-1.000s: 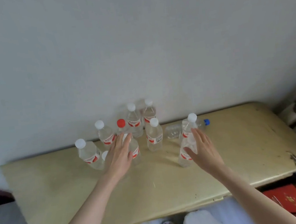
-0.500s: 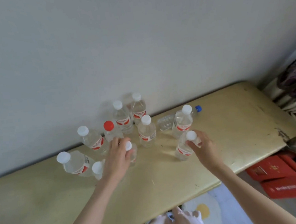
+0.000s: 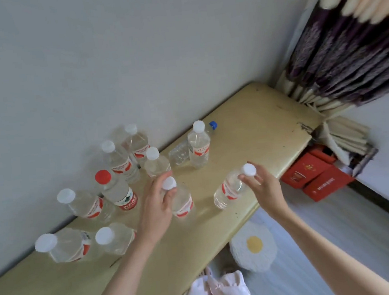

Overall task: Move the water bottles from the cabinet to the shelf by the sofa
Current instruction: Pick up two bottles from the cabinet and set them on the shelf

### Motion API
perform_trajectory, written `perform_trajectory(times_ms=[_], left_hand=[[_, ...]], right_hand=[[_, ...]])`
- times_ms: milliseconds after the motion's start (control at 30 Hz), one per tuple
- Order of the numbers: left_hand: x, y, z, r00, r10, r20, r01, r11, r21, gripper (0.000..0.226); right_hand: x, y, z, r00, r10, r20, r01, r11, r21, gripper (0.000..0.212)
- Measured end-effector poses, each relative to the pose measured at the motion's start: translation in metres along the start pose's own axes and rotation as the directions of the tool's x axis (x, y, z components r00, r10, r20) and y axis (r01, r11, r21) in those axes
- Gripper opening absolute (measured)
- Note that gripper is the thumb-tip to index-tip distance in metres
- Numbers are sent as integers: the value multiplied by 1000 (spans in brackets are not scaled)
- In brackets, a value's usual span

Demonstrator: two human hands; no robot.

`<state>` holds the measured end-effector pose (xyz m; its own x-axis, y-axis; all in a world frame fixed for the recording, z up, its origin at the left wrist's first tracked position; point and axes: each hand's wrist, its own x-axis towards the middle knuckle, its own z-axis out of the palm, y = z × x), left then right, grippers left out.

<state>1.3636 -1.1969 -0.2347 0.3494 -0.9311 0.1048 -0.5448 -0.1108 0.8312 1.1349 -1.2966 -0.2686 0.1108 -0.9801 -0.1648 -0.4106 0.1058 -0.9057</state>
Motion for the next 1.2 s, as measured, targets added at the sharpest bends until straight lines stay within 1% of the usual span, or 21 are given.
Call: perform_trajectory(times_ms=[67, 133, 233, 300, 367, 433, 500, 600, 633, 700, 800, 900, 1000, 1133, 1200], left_hand=[[-1, 19, 11, 999, -13, 45, 21, 982, -188, 35], [-4, 41, 24, 993, -21, 116, 60, 939, -340, 38], [-10, 74, 53, 978, 13, 209, 75, 909, -411, 41], [-20, 96, 77, 961, 59, 272, 67, 899, -433, 37], [-35, 120, 106, 931, 111, 348, 61, 891, -449, 31], [-59, 146, 137, 894, 163, 417, 50, 889, -454, 23], [-91, 171, 169, 853, 222, 472, 24, 886, -462, 18], [-145, 207, 215, 797, 280, 536, 12, 879, -478, 17], [-170, 223, 235, 769, 300, 564, 17, 873, -488, 18], [-198, 243, 256, 744, 314, 590, 37, 862, -505, 18], [-262, 287, 302, 632, 396, 666, 18, 852, -523, 17], [-326, 329, 347, 471, 470, 746, 5, 845, -535, 18], [-391, 373, 390, 299, 524, 798, 7, 835, -551, 20], [-479, 425, 443, 72, 583, 810, -5, 812, -584, 17], [-526, 449, 470, -21, 611, 792, -6, 792, -611, 17]], right_hand=[[-22, 3, -19, 999, 5, -34, -4, 999, 43, 19], [-44, 7, -42, 994, -2, -112, 15, 994, 112, 12], [-77, 18, -85, 956, 56, -288, 18, 969, 246, 10], [-105, 30, -116, 899, 146, -413, 24, 925, 379, 4], [-139, 47, -149, 819, 253, -514, 36, 873, 487, 9], [-178, 64, -182, 741, 328, -585, 71, 829, 555, 12], [-220, 78, -216, 673, 358, -647, 113, 815, 568, 12], [-284, 103, -266, 570, 386, -725, 156, 816, 557, 13], [-313, 114, -288, 525, 391, -756, 167, 824, 542, 12], [-347, 127, -311, 489, 392, -779, 143, 845, 515, 10], [-424, 152, -355, 356, 385, -851, 119, 885, 450, 10], [-496, 177, -388, 198, 415, -888, 123, 888, 442, 12], [-564, 199, -416, 26, 436, -900, 151, 888, 434, 17], [-643, 227, -450, -190, 445, -875, 180, 892, 415, 12], [-679, 242, -468, -273, 432, -859, 167, 901, 400, 5]])
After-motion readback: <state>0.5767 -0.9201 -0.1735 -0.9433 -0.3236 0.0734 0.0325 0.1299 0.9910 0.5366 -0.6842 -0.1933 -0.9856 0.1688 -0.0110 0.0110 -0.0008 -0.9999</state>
